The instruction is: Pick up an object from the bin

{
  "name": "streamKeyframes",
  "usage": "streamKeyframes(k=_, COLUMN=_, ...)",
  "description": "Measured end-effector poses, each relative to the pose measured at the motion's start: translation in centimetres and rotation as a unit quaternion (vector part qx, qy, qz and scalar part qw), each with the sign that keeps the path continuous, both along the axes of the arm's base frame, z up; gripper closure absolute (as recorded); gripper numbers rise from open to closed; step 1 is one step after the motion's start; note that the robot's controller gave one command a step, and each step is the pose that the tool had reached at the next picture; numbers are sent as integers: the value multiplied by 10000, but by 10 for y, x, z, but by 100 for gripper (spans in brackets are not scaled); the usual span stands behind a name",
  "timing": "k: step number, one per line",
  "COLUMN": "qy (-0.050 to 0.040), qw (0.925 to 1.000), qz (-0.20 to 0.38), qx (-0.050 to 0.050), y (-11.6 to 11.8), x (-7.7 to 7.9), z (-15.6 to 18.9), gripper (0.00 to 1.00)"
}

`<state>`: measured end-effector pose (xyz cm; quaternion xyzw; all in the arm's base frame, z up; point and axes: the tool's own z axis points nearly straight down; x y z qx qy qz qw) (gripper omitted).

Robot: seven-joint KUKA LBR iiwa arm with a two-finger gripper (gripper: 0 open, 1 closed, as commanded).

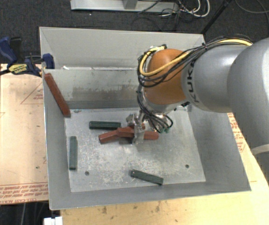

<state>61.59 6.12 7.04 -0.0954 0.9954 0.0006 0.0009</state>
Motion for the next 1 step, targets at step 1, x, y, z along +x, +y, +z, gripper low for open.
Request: streamKeyframes(k=1, qy=-39, qw=9999, qz=-94, qx=0, y=-9, x=26, z=156, gripper=100)
